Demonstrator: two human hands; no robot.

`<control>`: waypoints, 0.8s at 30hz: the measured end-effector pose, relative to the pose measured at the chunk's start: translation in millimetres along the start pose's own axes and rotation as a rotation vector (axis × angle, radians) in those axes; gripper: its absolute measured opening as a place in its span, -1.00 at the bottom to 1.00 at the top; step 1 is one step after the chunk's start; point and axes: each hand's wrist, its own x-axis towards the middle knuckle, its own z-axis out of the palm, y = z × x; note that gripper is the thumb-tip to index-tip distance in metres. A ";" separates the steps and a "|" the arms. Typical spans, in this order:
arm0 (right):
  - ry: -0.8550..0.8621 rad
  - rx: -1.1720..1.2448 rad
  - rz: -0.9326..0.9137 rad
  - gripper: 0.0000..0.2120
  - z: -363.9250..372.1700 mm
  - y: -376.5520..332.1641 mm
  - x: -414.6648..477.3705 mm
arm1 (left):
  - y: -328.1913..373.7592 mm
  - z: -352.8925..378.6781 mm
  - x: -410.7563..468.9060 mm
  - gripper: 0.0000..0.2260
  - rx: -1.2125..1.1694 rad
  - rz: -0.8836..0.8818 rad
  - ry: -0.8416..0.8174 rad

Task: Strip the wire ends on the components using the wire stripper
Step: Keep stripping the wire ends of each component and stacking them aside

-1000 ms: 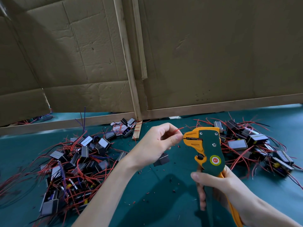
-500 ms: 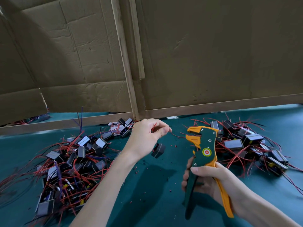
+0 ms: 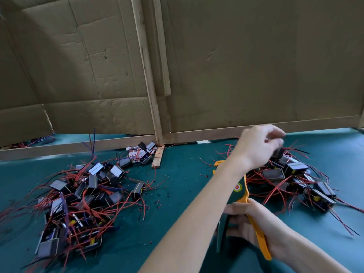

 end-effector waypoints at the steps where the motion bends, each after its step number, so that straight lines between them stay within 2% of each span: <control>1: 0.000 -0.003 0.000 -0.51 -1.0 -0.4 0.6 | 0.4 3.1 -1.5 -0.65 0.030 -0.028 -0.103; 3: -0.005 -0.010 0.000 -0.44 -3.3 -1.4 1.2 | 0.3 1.4 -7.3 -0.45 0.084 -0.040 -0.215; 5: -0.003 -0.005 -0.006 -0.48 -4.5 -2.8 2.0 | 2.4 -13.6 -15.4 -0.36 0.063 -0.019 -0.203; 8: 0.031 0.031 -0.013 -0.69 -5.1 -3.1 4.9 | -9.5 -53.2 -32.5 -0.52 0.068 -0.075 -0.086; 10: 0.049 0.038 -0.017 -0.73 -6.1 -2.3 6.0 | -33.4 -89.1 -48.5 -0.70 0.290 -0.227 -0.035; 13: 0.049 0.024 -0.046 -0.75 -7.2 -2.8 5.8 | -76.5 -142.2 -76.6 -0.78 0.668 -0.594 -0.170; 16: 0.068 0.014 -0.051 -0.74 -9.8 -0.8 8.6 | -109.7 -171.7 -95.6 -0.80 0.761 -0.783 -0.244; 21: 0.046 0.012 -0.035 -0.63 -14.6 4.3 12.4 | -145.5 -167.6 -109.8 -0.73 0.671 -0.800 -0.286; 24: 0.022 -0.001 -0.052 -0.52 -16.3 6.7 13.4 | -157.3 -163.5 -109.2 -0.87 0.665 -0.739 -0.210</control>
